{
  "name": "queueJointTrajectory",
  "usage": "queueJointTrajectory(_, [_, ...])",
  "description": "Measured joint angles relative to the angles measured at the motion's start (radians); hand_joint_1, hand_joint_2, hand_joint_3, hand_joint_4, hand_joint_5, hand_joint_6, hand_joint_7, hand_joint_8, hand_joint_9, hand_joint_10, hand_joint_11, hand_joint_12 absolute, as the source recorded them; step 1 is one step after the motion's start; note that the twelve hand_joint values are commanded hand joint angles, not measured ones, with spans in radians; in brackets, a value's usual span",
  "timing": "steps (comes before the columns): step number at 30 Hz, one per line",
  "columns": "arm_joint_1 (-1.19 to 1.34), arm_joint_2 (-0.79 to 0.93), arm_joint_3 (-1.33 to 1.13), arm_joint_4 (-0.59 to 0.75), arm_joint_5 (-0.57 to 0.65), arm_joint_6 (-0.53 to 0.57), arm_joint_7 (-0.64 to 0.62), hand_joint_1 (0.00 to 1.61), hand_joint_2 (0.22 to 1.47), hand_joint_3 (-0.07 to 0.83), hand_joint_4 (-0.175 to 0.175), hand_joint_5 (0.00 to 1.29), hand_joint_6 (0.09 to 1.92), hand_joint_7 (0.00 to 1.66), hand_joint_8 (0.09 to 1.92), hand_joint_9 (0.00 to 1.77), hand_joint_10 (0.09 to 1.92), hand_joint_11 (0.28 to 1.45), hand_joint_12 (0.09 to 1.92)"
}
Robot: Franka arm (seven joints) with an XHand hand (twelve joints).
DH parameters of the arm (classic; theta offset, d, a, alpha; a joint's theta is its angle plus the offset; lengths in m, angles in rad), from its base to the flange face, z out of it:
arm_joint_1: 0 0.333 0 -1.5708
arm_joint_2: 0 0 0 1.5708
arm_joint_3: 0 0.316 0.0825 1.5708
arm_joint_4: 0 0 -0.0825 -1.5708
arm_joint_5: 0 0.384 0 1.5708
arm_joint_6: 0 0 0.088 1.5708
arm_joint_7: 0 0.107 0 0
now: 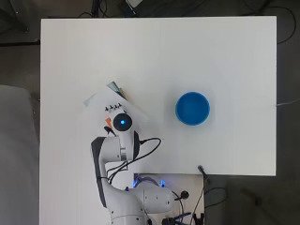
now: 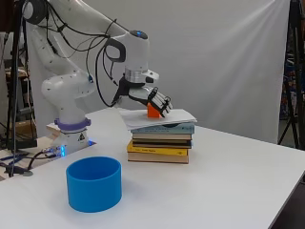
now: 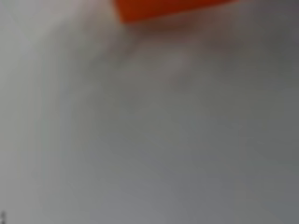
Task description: Teleoperate dual arm-hand system to pick and place objects
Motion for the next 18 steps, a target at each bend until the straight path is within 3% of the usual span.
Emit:
queueJointTrajectory(1, [0.000, 0.014, 0.007, 0.005, 0.005, -0.004, -0.007, 0.94, 1.18, 0.013, 0.060, 0.67, 1.11, 0.88, 1.47, 1.13, 1.45, 0.90, 1.37])
queueJointTrajectory(2, [0.000, 0.030, 0.006, 0.010, 0.013, -0.005, -0.017, 0.93, 1.21, 0.011, 0.102, 0.70, 1.25, 0.95, 1.71, 1.23, 1.68, 0.97, 1.63])
queueJointTrajectory(4, [-0.001, 0.065, -0.014, 0.016, 0.031, -0.002, -0.042, 0.92, 1.24, 0.006, 0.147, 0.72, 1.37, 0.99, 1.89, 1.29, 1.87, 1.02, 1.83])
queueJointTrajectory(6, [-0.001, 0.087, -0.034, 0.022, 0.041, 0.001, -0.067, 0.90, 1.25, 0.007, 0.166, 0.71, 1.43, 0.95, 1.92, 1.27, 1.91, 1.01, 1.88])
queueJointTrajectory(11, [-0.001, 0.089, -0.072, 0.085, 0.037, -0.025, -0.113, 0.85, 1.29, 0.004, 0.175, 0.64, 1.50, 0.78, 1.92, 1.12, 1.92, 0.88, 1.86])
queueJointTrajectory(14, [0.000, 0.064, -0.096, 0.152, 0.018, -0.039, -0.112, 0.86, 1.28, -0.001, 0.175, 0.66, 1.48, 0.76, 1.92, 1.08, 1.92, 0.82, 1.82])
queueJointTrajectory(15, [0.000, 0.049, -0.103, 0.170, 0.008, -0.055, -0.102, 0.96, 1.29, 0.002, 0.049, 0.64, 1.50, 0.72, 1.81, 1.04, 1.90, 0.77, 1.77])
queueJointTrajectory(16, [0.000, 0.035, -0.108, 0.185, -0.005, -0.077, -0.088, 1.05, 1.29, 0.000, -0.052, 0.59, 1.48, 0.74, 1.68, 0.96, 1.77, 0.68, 1.60])
queueJointTrajectory(17, [-0.001, 0.024, -0.114, 0.202, -0.018, -0.101, -0.074, 1.11, 1.29, 0.000, -0.113, 0.56, 1.46, 0.77, 1.59, 0.90, 1.65, 0.62, 1.43])
queueJointTrajectory(18, [-0.002, 0.020, -0.122, 0.219, -0.026, -0.116, -0.062, 1.14, 1.30, 0.001, -0.145, 0.54, 1.45, 0.78, 1.56, 0.87, 1.57, 0.59, 1.31])
